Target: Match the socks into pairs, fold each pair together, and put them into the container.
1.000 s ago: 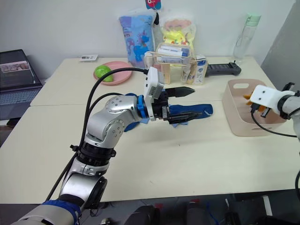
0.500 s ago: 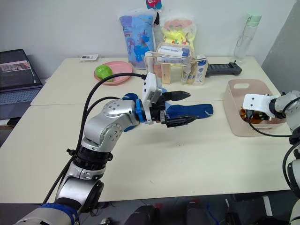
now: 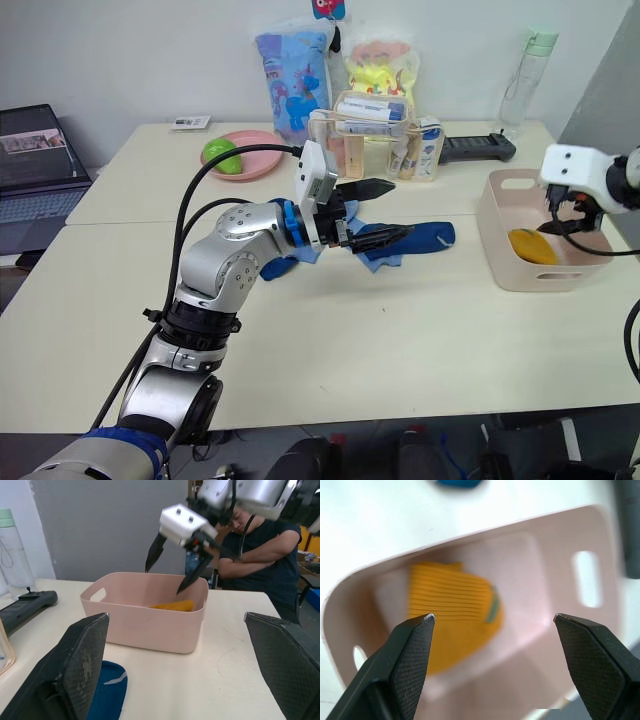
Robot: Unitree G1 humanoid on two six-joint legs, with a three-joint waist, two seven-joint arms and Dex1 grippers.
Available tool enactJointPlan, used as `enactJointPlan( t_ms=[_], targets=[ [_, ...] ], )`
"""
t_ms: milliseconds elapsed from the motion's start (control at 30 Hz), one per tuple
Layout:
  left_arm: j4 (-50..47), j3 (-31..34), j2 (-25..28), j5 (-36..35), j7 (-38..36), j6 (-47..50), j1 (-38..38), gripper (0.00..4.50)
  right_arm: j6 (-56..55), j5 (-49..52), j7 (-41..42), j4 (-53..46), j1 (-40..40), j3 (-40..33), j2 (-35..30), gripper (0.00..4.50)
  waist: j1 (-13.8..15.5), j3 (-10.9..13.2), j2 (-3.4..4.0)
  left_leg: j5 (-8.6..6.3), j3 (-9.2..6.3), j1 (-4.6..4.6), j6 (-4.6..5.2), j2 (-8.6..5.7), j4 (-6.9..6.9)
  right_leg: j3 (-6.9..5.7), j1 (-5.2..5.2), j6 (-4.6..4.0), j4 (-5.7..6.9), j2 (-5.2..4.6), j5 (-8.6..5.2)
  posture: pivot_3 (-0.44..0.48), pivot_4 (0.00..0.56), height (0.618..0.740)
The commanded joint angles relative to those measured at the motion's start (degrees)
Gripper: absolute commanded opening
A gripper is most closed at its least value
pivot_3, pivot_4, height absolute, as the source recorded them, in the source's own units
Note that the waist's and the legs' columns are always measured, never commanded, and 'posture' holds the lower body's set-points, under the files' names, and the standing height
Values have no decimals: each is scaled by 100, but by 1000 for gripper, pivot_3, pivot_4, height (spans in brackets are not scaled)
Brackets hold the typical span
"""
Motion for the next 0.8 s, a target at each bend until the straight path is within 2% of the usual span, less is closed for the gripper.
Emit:
enactJointPlan(
  t_ms=[33,133,233,267,333,400,500,667,800],
  targets=[
    [44,86,69,84,-76,-208,-164,4500,-13,-28,-65,-4,-411,-213,-155,4109,-1,0,0,0,0,0,0,0,0,0,0,0,0,0,0,0,150,740],
    [121,135,158,177,-83,-319,-104,4500,49,159,-370,-166,-390,-440,-77,4109,2,0,0,0,0,-2,0,0,-1,0,-2,0,0,0,0,0,150,740],
    [92,210,245,230,18,-379,72,4500,515,705,-864,-871,119,-1008,303,4109,-2,0,0,0,3,-12,0,1,0,3,-16,-2,2,0,1,0,150,740],
    [36,208,299,251,34,-355,169,4500,961,926,-993,-1310,428,-1237,456,4109,-13,0,-1,0,5,-11,-1,5,0,2,-15,-3,2,1,2,0,150,740],
    [-156,243,479,298,69,-300,504,4500,2158,1469,-1415,-2676,1352,-1810,989,4474,-14,-6,-6,0,9,-11,-2,13,2,1,-17,-7,6,5,5,0,150,740],
    [-331,349,608,328,235,-246,858,4500,2965,1829,-1909,-3920,2215,-2241,1519,4490,-10,-7,-4,-2,6,-11,-5,27,0,-2,-17,-8,7,14,6,0,150,740],
    [-741,577,799,402,601,-182,1585,4500,3754,2164,-2869,-5422,3274,-2720,2502,4490,22,-8,3,1,-1,-56,-9,27,17,-8,-61,-19,23,15,13,0,150,740],
    [-1616,1027,996,416,1104,-301,3178,4500,3706,2239,-3965,-6814,4921,-2678,3643,4490,30,-11,8,1,-5,-74,-8,21,19,-5,-72,-20,11,14,15,0,150,740],
    [-2005,1444,876,514,1531,-707,4411,4500,2890,2053,-4460,-7078,6177,-2313,4063,4490,45,-14,8,0,-4,-52,-6,20,17,-4,-51,-16,7,14,20,0,150,740]
  ],
)
